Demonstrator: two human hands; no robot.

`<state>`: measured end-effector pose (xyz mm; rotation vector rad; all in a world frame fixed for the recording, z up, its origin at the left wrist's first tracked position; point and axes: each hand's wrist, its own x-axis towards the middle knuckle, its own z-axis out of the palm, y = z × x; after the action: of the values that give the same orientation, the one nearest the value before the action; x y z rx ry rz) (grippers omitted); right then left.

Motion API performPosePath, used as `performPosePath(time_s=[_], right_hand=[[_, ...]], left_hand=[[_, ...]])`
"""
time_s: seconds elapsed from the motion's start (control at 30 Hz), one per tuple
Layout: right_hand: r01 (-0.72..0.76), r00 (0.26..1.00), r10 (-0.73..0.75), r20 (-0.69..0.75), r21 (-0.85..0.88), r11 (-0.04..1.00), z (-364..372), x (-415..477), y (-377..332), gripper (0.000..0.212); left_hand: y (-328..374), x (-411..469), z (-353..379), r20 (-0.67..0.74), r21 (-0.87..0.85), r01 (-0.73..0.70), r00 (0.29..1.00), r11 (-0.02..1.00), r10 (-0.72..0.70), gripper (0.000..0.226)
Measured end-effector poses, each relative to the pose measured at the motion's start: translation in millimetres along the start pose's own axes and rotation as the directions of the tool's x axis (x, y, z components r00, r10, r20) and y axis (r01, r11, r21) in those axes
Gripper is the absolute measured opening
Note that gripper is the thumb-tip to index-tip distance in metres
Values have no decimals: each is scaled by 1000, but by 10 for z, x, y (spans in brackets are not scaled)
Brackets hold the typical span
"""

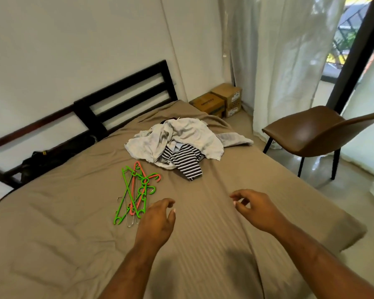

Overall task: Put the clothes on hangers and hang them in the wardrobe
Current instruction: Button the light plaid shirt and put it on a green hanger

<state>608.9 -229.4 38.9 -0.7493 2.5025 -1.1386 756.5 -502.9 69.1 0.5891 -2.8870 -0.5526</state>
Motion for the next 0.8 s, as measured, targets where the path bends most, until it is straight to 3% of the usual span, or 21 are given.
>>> performPosePath(time_s=[0.27,0.47,0.63,0.8], right_hand=[[-111,980,126,-156,99,989,-354,-425,129,20],[-109,940,138,-312,108,988,-565,-414,116,22],[-99,889,130,-439,92,991,-123,-174,399,27],[-208,829,221,-513,84,975,732,184,810,26]], left_hand=[[529,450,-163,48,37,-164,986,986,162,35],[689,917,-15,76,64,-306,951,950,301,26],[451,1379,631,58,72,-384,923,921,380,24],[-145,2057,1534,128,34,-468,878,883,461,35]])
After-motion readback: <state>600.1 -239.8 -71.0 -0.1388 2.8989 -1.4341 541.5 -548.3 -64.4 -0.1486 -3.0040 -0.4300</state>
